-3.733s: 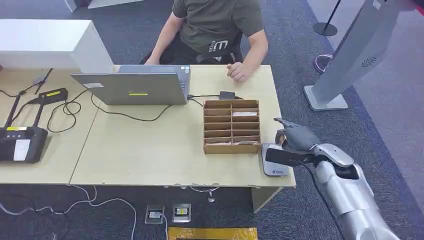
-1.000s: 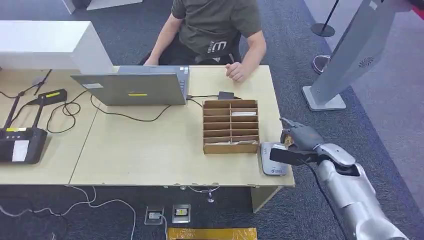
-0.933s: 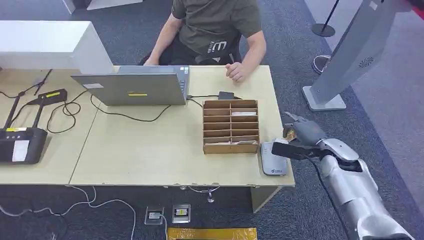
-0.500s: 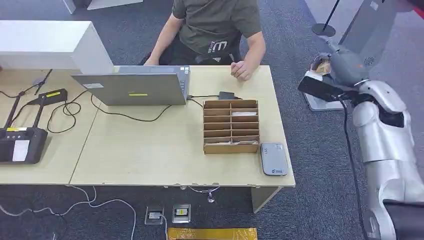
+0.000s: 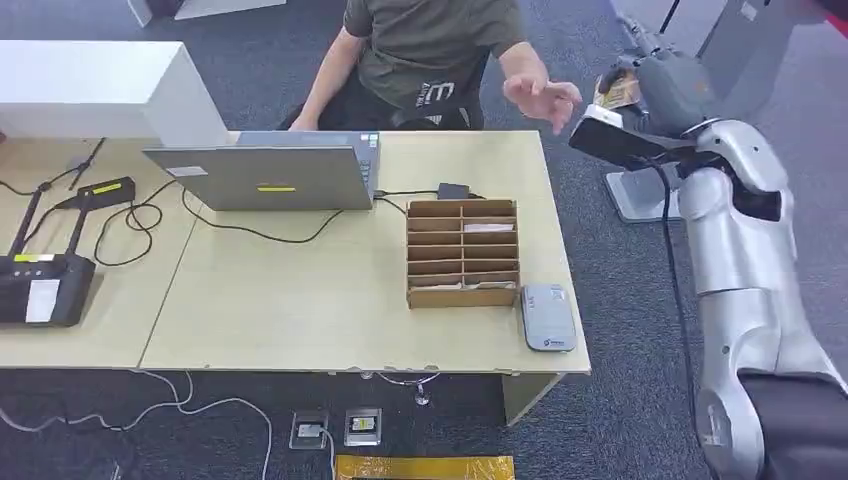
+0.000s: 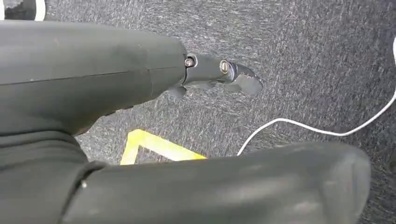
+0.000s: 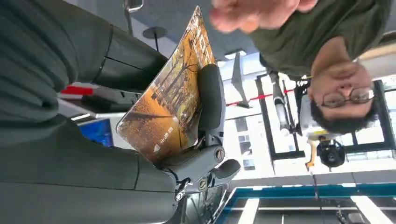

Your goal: Pass the card to the sensor for recognition and then transmit it.

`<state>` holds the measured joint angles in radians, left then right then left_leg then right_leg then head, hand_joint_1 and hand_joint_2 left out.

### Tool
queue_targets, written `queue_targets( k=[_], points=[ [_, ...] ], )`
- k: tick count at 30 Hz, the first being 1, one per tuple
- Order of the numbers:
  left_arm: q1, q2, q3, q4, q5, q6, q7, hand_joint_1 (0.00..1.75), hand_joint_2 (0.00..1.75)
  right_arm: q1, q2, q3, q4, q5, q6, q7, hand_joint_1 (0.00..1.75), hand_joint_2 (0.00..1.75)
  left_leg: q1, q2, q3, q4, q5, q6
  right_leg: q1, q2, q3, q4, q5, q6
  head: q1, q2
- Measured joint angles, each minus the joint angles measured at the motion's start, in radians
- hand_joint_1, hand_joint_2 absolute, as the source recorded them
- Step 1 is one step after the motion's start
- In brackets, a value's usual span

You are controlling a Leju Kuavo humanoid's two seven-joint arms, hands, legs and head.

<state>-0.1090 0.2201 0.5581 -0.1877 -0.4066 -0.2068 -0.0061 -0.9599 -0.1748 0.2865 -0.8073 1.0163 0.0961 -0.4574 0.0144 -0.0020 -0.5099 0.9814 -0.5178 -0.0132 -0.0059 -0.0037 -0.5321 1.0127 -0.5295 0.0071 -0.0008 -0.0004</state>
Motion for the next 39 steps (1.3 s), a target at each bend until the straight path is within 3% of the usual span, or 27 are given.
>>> queue_targets(
  k=[10, 20, 21, 23, 24, 35, 39],
  points=[
    [-0.001, 0.000, 0.013, 0.000, -0.013, 0.002, 0.000, 0.00, 0.00, -0.001, 0.111, 0.014, 0.113, 0.019, -0.029, -0.010, 1.75, 1.75, 0.000, 0.000, 0.000, 0.000, 0.000, 0.000, 0.000, 0.000, 0.000, 0.000, 0.000, 0.000, 0.000, 0.000],
    [-0.001, -0.001, 0.030, 0.000, -0.035, -0.002, 0.000, 0.00, 0.00, -0.007, 0.144, 0.014, 0.198, 0.032, -0.038, -0.008, 1.75, 1.75, 0.000, -0.001, -0.001, 0.000, 0.000, 0.000, 0.000, 0.000, -0.001, 0.000, 0.000, 0.000, 0.000, 0.000],
    [-0.001, -0.001, 0.031, 0.000, -0.037, -0.002, 0.000, 0.00, 0.00, -0.007, 0.146, 0.014, 0.205, 0.033, -0.038, -0.008, 0.75, 1.75, 0.000, -0.001, -0.001, 0.000, 0.000, 0.000, 0.000, 0.000, -0.001, 0.000, 0.000, 0.000, 0.000, 0.000],
    [-0.001, -0.001, 0.034, 0.000, -0.041, -0.003, 0.000, 0.00, 0.00, -0.007, 0.149, 0.014, 0.222, 0.034, -0.039, -0.008, 0.00, 1.75, 0.000, -0.001, -0.001, 0.000, 0.000, 0.000, 0.000, 0.000, -0.001, 0.000, 0.000, 0.000, 0.000, 0.000],
    [0.000, -0.002, 0.036, 0.000, -0.043, -0.003, 0.000, 0.00, 0.00, -0.007, 0.149, 0.014, 0.227, 0.037, -0.039, -0.009, 0.00, 0.00, 0.000, 0.000, -0.001, 0.000, 0.000, 0.000, 0.000, 0.000, -0.001, 0.000, 0.000, 0.000, 0.000, 0.000],
    [0.000, -0.005, 0.041, 0.001, -0.054, -0.003, 0.000, 0.00, 0.00, 0.021, 0.152, 0.014, 0.253, 0.046, -0.054, -0.004, 0.00, 0.00, 0.000, 0.000, 0.000, 0.000, 0.000, 0.000, 0.000, 0.000, -0.001, 0.000, 0.000, 0.000, 0.000, 0.000],
    [0.000, -0.009, 0.056, 0.001, -0.054, 0.001, 0.000, 0.00, 0.00, 0.038, 0.142, 0.014, 0.243, 0.035, -0.011, -0.010, 0.00, 0.00, 0.000, 0.000, 0.000, 0.000, 0.000, 0.000, 0.000, 0.000, -0.001, 0.000, 0.000, 0.000, 0.000, 0.000]
  ],
)
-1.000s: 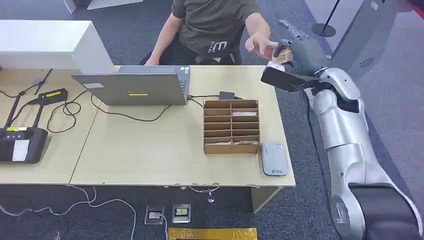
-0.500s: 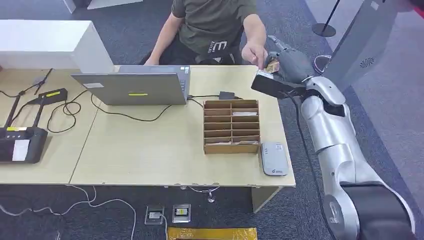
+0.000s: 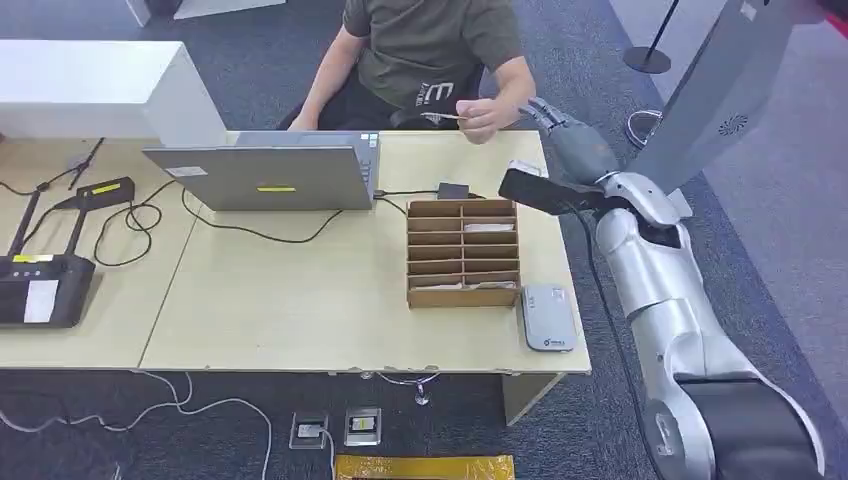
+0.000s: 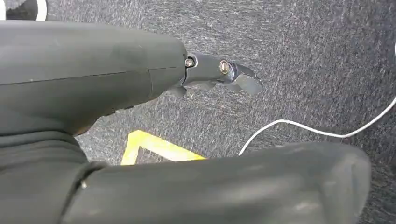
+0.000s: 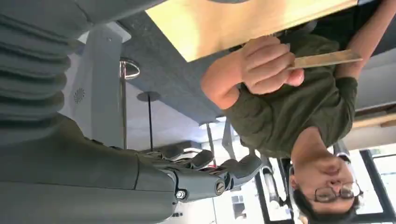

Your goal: Pass the card to the sensor for recognition and then transmit it.

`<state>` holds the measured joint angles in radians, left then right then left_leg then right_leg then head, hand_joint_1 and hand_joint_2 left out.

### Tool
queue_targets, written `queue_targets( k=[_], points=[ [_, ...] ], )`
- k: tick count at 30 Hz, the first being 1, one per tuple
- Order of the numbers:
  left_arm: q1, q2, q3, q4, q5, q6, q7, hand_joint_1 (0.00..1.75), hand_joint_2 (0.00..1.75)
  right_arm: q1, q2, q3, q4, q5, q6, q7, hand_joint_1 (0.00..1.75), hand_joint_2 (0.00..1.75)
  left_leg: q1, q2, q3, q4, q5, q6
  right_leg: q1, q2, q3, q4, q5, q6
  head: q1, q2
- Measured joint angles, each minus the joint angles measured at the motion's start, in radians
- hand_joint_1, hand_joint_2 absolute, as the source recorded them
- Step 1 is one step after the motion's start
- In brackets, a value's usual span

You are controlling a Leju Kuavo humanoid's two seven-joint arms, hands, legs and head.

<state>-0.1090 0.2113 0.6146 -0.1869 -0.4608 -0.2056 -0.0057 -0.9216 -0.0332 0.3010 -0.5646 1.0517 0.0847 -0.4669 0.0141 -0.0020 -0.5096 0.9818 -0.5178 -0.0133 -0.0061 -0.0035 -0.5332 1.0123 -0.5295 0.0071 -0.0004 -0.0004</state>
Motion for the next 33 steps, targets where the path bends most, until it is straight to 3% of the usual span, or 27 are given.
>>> queue_targets(
  k=[2, 3, 5, 8, 9, 16, 20, 25, 33],
  points=[
    [0.000, -0.001, 0.006, 0.000, -0.004, 0.003, 0.009, 0.00, 0.00, 0.014, -0.014, 0.000, -0.024, -0.018, 0.069, 0.027, 0.00, 0.00, 0.000, 0.000, 0.000, 0.000, 0.000, 0.000, 0.000, 0.000, 0.000, 0.000, 0.000, 0.000, 0.000, 0.000],
    [0.000, -0.002, 0.010, 0.000, -0.008, 0.005, 0.014, 0.00, 0.00, 0.025, -0.021, 0.000, -0.042, -0.035, 0.126, 0.052, 0.00, 0.00, 0.000, -0.001, 0.019, 0.002, 0.000, 0.000, 0.000, 0.000, 0.000, 0.000, 0.000, 0.000, 0.000, 0.000],
    [0.002, -0.003, 0.022, 0.000, -0.013, 0.009, 0.023, 0.00, 0.00, 0.058, -0.050, 0.000, -0.085, -0.067, 0.211, 0.089, 0.00, 0.00, 0.000, -0.002, 0.015, 0.003, 0.001, 0.001, 0.000, -0.002, -0.001, 0.000, 0.001, 0.000, 0.000, 0.000],
    [0.006, -0.005, 0.039, 0.000, -0.017, 0.016, 0.033, 0.00, 0.00, 0.117, -0.094, 0.000, -0.181, -0.089, 0.247, 0.144, 0.00, 0.00, 0.000, -0.002, 0.014, 0.004, 0.001, 0.001, 0.000, -0.002, -0.001, 0.000, 0.001, 0.000, -0.001, 0.000],
    [0.006, -0.006, 0.046, 0.000, -0.020, 0.018, 0.038, 0.00, 0.00, 0.133, -0.111, 0.000, -0.218, -0.098, 0.264, 0.164, 0.00, 1.75, 0.000, -0.001, 0.014, 0.004, 0.001, 0.001, 0.000, -0.002, -0.001, 0.000, 0.001, 0.000, 0.000, 0.000],
    [0.004, -0.008, 0.082, 0.000, -0.044, 0.016, 0.040, 0.00, 0.00, 0.252, -0.207, 0.000, -0.466, -0.143, 0.378, 0.260, 0.00, 1.75, 0.000, -0.001, 0.014, 0.004, 0.001, 0.001, 0.000, -0.001, -0.001, 0.000, 0.003, 0.001, 0.000, 0.000],
    [0.004, -0.008, 0.100, 0.000, -0.059, 0.007, 0.040, 0.00, 0.00, 0.350, -0.240, 0.002, -0.617, -0.148, 0.397, 0.306, 0.00, 1.75, 0.000, -0.001, 0.014, 0.004, 0.001, 0.001, 0.000, -0.001, -0.001, 0.000, 0.003, 0.001, 0.000, 0.000],
    [0.002, -0.009, 0.114, 0.000, -0.072, 0.000, 0.039, 0.00, 0.00, 0.435, -0.259, 0.015, -0.748, -0.135, 0.390, 0.320, 0.00, 1.75, 0.000, 0.000, 0.014, 0.004, 0.001, 0.001, 0.000, -0.001, -0.001, 0.000, 0.003, 0.001, -0.001, 0.000],
    [-0.001, -0.008, 0.131, 0.000, -0.075, -0.003, 0.035, 0.00, 0.00, 0.480, -0.278, 0.047, -0.824, -0.095, 0.374, 0.302, 0.00, 1.75, 0.000, 0.000, 0.014, 0.004, 0.002, 0.001, 0.000, -0.001, -0.001, 0.000, 0.004, 0.001, 0.000, 0.000]
  ],
)
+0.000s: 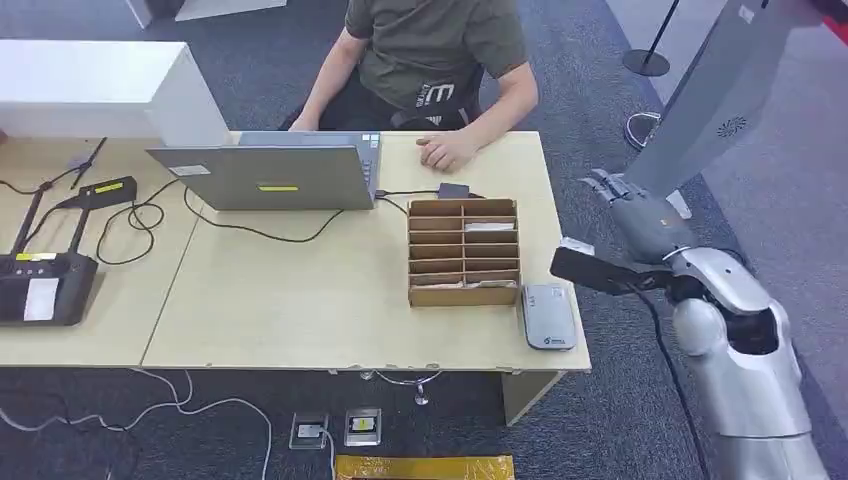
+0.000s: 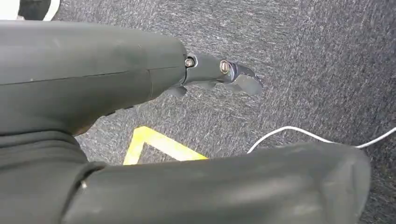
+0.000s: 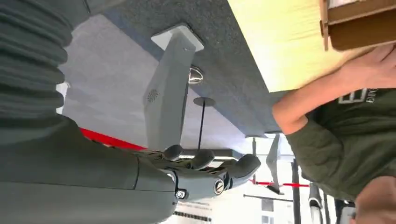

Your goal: Pass the card to the sensor for recognition and then transmit it.

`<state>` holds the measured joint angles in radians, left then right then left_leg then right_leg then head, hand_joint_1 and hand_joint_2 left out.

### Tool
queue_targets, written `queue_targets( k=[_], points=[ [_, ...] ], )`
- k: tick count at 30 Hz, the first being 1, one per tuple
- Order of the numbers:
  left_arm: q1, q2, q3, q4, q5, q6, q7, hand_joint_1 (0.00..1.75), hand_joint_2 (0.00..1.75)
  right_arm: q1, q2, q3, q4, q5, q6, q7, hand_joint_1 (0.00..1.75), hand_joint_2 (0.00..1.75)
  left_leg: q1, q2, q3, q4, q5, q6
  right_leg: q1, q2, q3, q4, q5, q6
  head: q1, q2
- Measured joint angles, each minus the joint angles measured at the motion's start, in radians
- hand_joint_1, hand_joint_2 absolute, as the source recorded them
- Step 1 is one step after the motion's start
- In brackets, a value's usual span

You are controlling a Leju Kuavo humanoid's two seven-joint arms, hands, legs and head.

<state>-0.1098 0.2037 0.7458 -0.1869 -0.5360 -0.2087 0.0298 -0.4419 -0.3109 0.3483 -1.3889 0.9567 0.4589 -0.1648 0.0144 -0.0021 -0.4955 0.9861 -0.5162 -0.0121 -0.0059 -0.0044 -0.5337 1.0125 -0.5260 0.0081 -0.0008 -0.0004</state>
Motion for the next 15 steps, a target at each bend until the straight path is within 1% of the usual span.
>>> queue_targets(
  k=[6, 15],
  points=[
    [-0.002, -0.001, 0.015, 0.000, -0.006, 0.003, 0.000, 0.00, 0.00, 0.049, -0.001, 0.040, -0.031, 0.015, -0.021, -0.008, 0.00, 1.75, 0.000, 0.000, 0.000, 0.000, 0.000, 0.000, 0.000, 0.000, 0.000, 0.000, 0.000, 0.000, 0.000, 0.000],
    [-0.004, -0.002, 0.026, 0.000, -0.023, 0.004, 0.000, 0.00, 0.00, 0.068, 0.008, 0.105, -0.024, 0.044, -0.113, -0.033, 0.00, 1.75, 0.000, 0.000, -0.001, 0.000, 0.000, 0.000, 0.000, 0.000, 0.000, 0.000, 0.000, 0.000, 0.000, 0.000]
  ],
)
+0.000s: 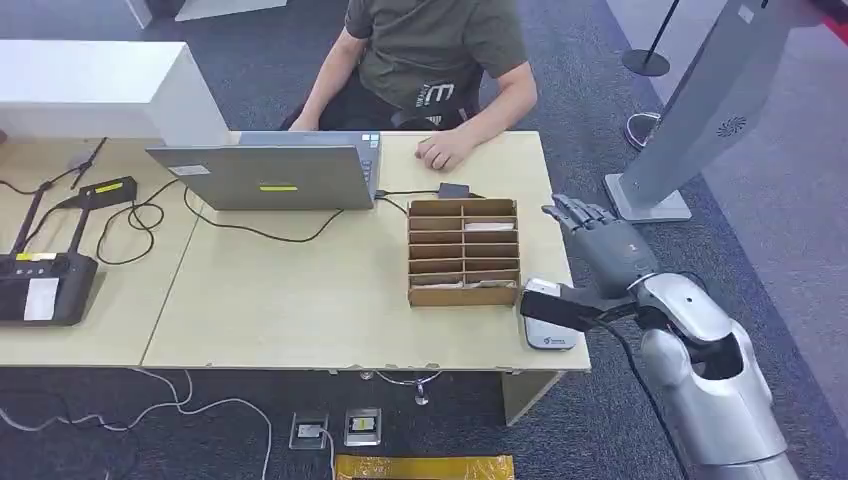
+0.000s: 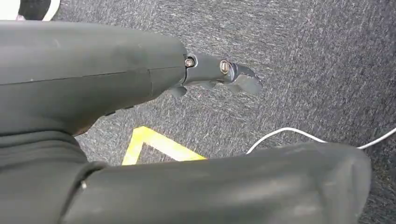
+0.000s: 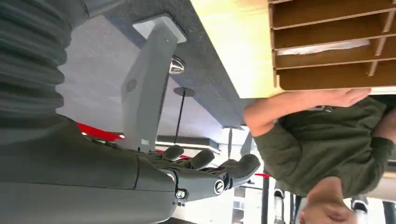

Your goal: Pass the card to the sensor for recognition and then transmit it.

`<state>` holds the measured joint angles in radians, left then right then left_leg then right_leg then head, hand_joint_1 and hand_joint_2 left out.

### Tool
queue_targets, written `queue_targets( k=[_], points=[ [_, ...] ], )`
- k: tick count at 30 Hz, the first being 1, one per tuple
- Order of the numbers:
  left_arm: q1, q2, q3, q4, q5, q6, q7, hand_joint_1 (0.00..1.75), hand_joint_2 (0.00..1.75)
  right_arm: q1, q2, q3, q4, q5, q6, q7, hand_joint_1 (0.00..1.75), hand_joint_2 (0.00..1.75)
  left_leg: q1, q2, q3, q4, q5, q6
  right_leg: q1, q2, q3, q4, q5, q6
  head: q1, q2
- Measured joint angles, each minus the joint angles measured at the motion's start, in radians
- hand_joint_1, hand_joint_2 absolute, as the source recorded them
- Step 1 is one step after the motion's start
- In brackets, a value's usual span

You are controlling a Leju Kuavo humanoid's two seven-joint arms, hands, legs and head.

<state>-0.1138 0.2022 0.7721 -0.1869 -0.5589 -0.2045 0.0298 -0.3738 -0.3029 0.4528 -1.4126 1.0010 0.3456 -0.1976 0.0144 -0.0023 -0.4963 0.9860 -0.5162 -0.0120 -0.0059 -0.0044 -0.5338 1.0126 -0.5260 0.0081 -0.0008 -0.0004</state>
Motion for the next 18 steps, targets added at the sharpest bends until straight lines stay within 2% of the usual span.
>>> queue_targets(
  k=[4, 8, 14, 18],
  points=[
    [-0.002, 0.000, 0.010, 0.000, -0.008, 0.001, 0.000, 0.00, 0.00, -0.009, 0.015, 0.013, 0.042, 0.009, -0.065, 0.000, 0.00, 1.75, 0.000, 0.000, 0.000, 0.000, 0.000, 0.000, 0.000, 0.000, 0.000, 0.000, 0.000, 0.000, 0.000, 0.000],
    [-0.003, 0.000, 0.018, 0.000, -0.014, 0.000, 0.000, 0.00, 0.00, -0.029, 0.040, 0.022, 0.100, 0.026, -0.099, 0.003, 0.00, 1.75, 0.000, 0.000, 0.000, 0.000, 0.000, 0.000, 0.000, 0.000, 0.000, 0.000, 0.000, 0.000, 0.000, 0.000],
    [-0.004, -0.003, 0.025, 0.000, -0.026, 0.003, 0.000, 0.00, 0.00, -0.063, 0.094, 0.021, 0.206, 0.033, -0.166, 0.062, 0.00, 1.75, 0.000, 0.000, 0.000, 0.000, 0.000, 0.000, 0.000, 0.000, 0.000, 0.000, 0.000, 0.000, 0.000, 0.000],
    [-0.005, -0.007, 0.033, 0.000, -0.028, 0.007, 0.000, 0.00, 0.00, -0.083, 0.125, 0.014, 0.274, 0.028, -0.185, 0.069, 0.00, 1.75, 0.000, 0.000, 0.000, 0.000, 0.000, 0.000, 0.000, 0.000, 0.000, 0.000, 0.000, 0.000, 0.000, 0.000]
  ],
)
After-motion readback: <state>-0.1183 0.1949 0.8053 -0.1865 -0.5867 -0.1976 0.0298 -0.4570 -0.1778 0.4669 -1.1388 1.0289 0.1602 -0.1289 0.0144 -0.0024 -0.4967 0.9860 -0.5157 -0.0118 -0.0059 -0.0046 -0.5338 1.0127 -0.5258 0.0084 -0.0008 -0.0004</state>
